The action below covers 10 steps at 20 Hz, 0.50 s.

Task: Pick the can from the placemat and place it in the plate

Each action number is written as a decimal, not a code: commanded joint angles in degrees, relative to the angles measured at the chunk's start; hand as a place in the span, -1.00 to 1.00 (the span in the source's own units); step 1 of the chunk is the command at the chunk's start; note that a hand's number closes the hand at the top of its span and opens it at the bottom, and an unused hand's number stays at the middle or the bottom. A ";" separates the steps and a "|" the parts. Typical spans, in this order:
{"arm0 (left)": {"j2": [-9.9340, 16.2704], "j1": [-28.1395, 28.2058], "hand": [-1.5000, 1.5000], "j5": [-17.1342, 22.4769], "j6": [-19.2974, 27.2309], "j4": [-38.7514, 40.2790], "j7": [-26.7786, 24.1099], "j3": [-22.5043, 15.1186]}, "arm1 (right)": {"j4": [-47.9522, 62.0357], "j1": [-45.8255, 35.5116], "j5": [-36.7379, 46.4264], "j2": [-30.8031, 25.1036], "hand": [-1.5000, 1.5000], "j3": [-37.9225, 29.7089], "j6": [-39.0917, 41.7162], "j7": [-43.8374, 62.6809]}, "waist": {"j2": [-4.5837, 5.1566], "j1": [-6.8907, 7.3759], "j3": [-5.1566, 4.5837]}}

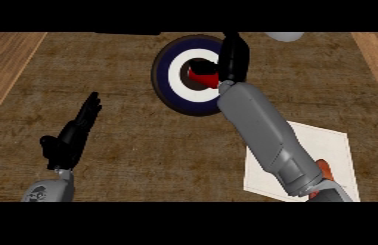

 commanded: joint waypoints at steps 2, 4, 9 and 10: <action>0.59 0.26 0.00 0.26 -0.22 -0.63 0.43 0.63 | -0.40 1.28 -10.10 0.00 -1.00 -2.84 -5.58 -9.84 | 0.10 -0.07 0.06; 0.28 -1.43 0.00 0.77 -0.44 -2.39 3.60 0.09 | -4.20 3.76 -14.34 0.00 -1.00 -1.78 -10.38 -11.24 | -0.02 0.31 0.11; -0.16 -1.15 0.00 -0.48 0.81 2.45 -1.25 0.99 | -13.72 10.92 -25.83 0.00 -1.00 -8.39 -7.12 -23.97 | 0.00 -1.71 0.12; 2.35 -0.85 0.00 1.20 -0.97 1.23 1.03 2.76 | -15.87 12.42 -27.81 0.00 -1.00 -11.70 -2.93 -26.98 | -0.12 -2.13 0.17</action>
